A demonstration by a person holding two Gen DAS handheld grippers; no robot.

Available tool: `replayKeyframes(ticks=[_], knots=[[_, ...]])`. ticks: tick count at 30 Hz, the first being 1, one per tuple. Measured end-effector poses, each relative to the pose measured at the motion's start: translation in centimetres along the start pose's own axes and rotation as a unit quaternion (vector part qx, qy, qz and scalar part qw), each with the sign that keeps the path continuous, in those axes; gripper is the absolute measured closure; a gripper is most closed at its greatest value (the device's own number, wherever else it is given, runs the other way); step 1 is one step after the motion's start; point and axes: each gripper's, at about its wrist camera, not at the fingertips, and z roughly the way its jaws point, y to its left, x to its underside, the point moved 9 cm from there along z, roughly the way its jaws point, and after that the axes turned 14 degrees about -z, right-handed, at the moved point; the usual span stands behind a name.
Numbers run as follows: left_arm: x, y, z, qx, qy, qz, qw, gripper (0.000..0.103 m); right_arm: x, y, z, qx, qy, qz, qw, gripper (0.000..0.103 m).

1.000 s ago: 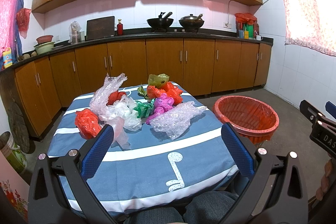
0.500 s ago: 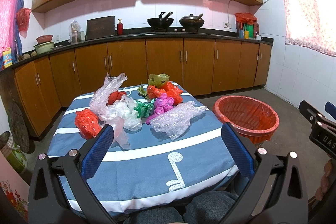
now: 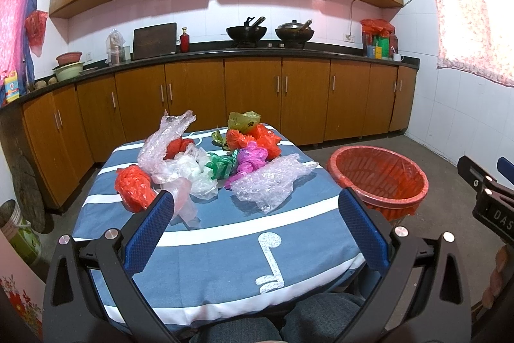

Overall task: Collect trash
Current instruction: 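Move both tools forward toward the pile of plastic bags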

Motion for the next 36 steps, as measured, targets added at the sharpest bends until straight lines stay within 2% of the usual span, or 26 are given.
replayKeyframes(ticks=[12, 18, 23, 30, 36], knots=[[0.3, 0.6, 0.4, -0.010, 0.004, -0.003, 0.9999, 0.002, 0.5, 0.7, 0.6, -0.009, 0.009, -0.003, 1.000, 0.004], [0.5, 2.2, 1.4, -0.033, 0.013, -0.007, 0.9994, 0.002, 0.1, 1.8, 1.4, -0.022, 0.008, -0.013, 1.000, 0.004], [0.2, 5.9, 2.6, -0.069, 0.024, -0.021, 0.9971, 0.002, -0.7, 3.5, 3.4, -0.047, 0.018, -0.018, 0.999, 0.004], [-2.0, 13.7, 4.3, -0.136, 0.013, -0.062, 0.9886, 0.003, -2.5, 9.4, 7.4, -0.102, 0.019, -0.045, 0.994, 0.004], [-3.5, 18.0, 6.2, -0.171, 0.002, -0.081, 0.9819, 0.007, -3.2, 14.8, 12.5, -0.148, 0.052, -0.049, 0.986, 0.022]])
